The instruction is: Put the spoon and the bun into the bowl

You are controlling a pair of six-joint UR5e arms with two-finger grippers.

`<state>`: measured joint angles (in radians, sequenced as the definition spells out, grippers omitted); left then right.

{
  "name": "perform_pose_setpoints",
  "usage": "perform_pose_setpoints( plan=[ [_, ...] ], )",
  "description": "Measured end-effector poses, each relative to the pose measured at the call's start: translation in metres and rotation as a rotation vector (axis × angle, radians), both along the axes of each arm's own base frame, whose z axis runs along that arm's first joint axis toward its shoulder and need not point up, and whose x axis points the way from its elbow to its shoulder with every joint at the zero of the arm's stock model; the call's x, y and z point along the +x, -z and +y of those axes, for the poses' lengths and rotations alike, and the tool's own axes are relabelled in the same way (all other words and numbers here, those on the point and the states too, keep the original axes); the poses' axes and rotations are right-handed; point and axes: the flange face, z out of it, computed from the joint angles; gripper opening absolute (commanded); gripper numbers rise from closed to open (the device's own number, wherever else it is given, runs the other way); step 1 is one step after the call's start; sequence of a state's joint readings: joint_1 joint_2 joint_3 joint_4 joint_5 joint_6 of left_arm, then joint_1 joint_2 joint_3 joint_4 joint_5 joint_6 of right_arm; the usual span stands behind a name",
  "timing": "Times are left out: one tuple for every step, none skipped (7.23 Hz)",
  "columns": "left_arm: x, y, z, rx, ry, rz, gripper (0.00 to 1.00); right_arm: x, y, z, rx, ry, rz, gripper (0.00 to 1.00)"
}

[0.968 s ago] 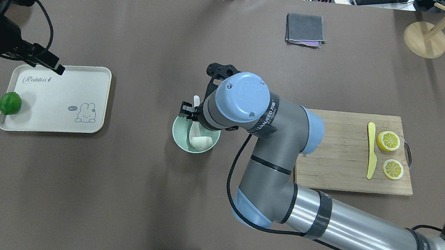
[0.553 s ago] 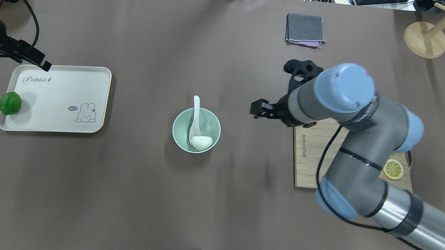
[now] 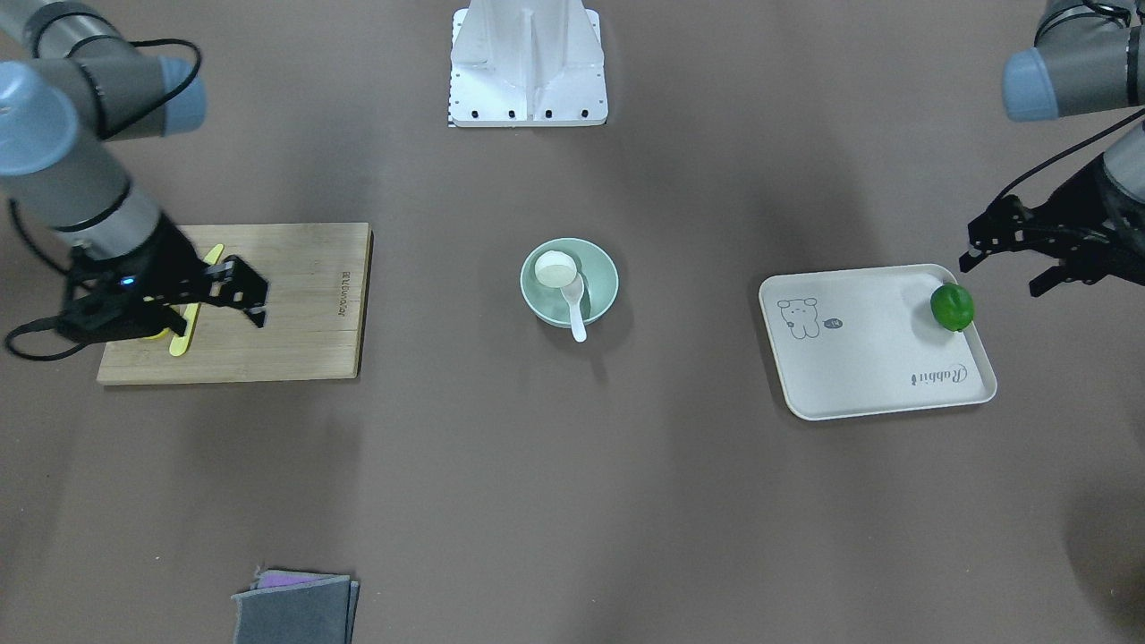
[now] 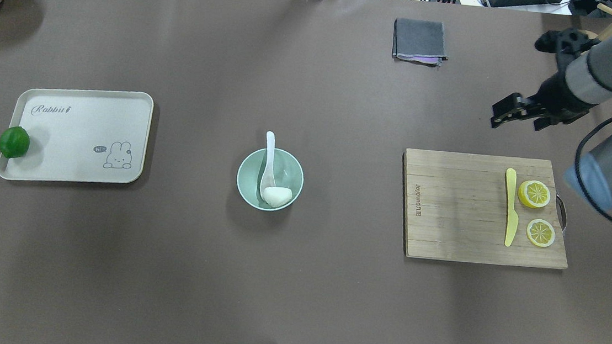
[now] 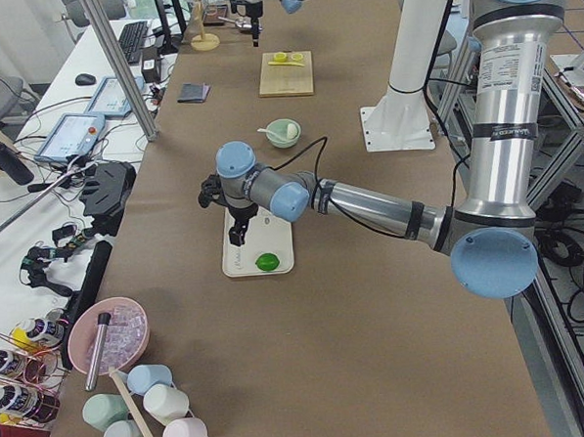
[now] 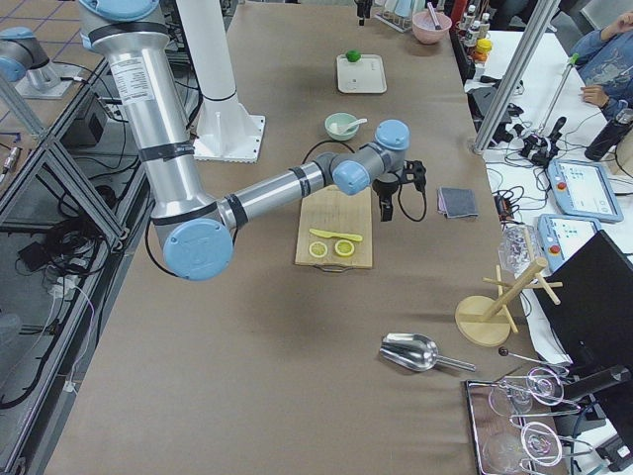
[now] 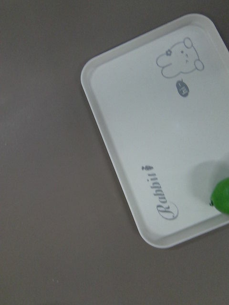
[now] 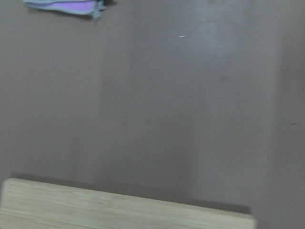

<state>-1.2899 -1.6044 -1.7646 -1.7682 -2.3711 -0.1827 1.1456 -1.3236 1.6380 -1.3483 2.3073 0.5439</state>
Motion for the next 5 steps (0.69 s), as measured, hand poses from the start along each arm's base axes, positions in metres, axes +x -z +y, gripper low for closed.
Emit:
perform_pose_setpoints(
  plan=[
    [-0.027,-0.028,0.007,-0.014,0.002,-0.037,0.98,0.058,-0.053,-0.010,0.031,0.033,0.021,1.00],
    [-0.050,-0.048,0.013,-0.027,0.015,-0.057,0.98,0.109,-0.104,-0.013,0.060,0.065,0.045,1.00],
    [-0.062,-0.061,0.017,-0.041,0.023,-0.068,0.98,0.149,-0.149,-0.011,0.069,0.089,0.064,1.00],
    [-0.070,-0.068,0.020,-0.052,0.034,-0.071,0.98,0.174,-0.177,-0.008,0.059,0.092,0.062,1.00],
    [-0.078,-0.073,0.024,-0.063,0.048,-0.070,0.98,0.188,-0.189,-0.005,0.048,0.086,0.045,1.00]
  ],
)
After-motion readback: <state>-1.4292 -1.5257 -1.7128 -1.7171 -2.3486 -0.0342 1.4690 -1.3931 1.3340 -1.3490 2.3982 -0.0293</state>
